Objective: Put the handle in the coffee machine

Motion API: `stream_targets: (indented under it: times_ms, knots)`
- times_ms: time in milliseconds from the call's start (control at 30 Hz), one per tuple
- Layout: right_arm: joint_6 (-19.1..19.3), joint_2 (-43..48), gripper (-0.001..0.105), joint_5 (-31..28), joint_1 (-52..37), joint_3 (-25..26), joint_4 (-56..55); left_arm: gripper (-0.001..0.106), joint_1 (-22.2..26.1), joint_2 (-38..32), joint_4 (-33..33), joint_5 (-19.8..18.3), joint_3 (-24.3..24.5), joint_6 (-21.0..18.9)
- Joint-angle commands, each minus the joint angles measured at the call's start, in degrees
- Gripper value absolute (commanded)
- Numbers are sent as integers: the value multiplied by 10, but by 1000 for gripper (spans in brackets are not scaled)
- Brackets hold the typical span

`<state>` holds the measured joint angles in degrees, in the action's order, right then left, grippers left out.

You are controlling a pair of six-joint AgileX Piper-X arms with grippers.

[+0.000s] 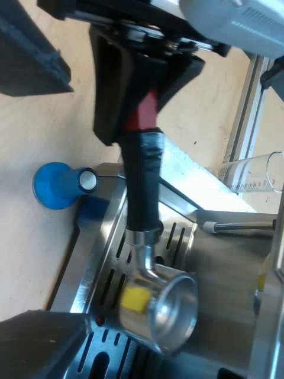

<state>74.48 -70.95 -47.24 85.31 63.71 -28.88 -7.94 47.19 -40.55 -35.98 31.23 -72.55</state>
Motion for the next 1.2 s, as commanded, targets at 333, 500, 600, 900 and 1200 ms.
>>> stream_targets:
  times_ms: [333,500,600,900,1200]
  knots:
    - [7,-1,75,-5,1,5,22,0,32,-5,96,-22,4,-5]
    - [7,-23,75,-5,1,5,58,0,55,-4,113,-21,4,-5]
    - [7,-42,75,-5,1,5,87,0,55,1,118,-23,4,-4]
    - [55,-68,75,-8,1,5,143,0,55,21,126,-19,4,-4]
    - [55,-68,75,-36,1,5,149,0,55,25,124,-19,4,-4]
